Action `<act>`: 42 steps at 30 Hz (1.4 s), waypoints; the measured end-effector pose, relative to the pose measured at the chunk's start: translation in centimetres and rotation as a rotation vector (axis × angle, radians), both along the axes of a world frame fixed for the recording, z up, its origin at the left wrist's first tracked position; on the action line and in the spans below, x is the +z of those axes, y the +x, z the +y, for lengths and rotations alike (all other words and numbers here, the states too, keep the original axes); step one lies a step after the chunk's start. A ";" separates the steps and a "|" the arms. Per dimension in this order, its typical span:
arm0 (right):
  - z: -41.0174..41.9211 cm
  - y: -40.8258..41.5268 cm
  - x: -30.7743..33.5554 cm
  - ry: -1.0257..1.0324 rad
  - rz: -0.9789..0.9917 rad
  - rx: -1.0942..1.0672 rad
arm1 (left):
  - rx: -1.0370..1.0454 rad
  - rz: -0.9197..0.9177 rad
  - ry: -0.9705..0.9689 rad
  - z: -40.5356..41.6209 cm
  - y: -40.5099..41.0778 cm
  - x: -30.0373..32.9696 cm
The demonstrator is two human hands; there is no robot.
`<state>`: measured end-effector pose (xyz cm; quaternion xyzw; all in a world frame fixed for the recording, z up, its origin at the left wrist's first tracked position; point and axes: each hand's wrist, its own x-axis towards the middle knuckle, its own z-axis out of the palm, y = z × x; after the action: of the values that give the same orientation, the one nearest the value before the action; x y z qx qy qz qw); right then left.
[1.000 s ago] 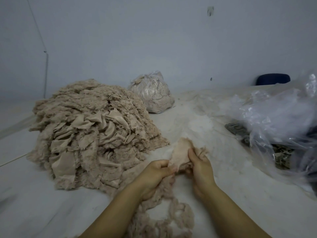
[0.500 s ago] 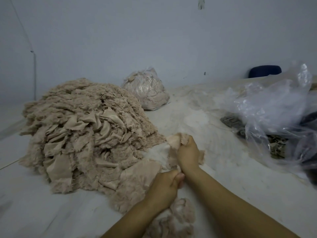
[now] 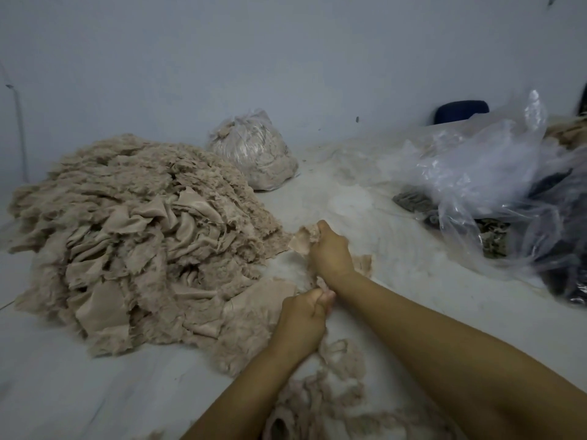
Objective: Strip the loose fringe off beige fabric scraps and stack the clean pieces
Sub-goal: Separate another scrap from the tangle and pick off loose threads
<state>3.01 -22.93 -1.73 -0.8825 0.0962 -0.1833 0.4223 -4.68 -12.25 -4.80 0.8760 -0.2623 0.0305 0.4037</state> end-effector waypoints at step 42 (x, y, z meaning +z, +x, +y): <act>-8.1 -3.8 -2.4 0.203 -0.034 -0.141 | 0.239 0.398 -0.243 -2.3 8.9 2.5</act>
<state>-0.78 -31.05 -4.17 -0.8230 0.1691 -0.2166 0.4972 4.18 -14.55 -2.32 0.8345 -0.0667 -0.0635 0.5433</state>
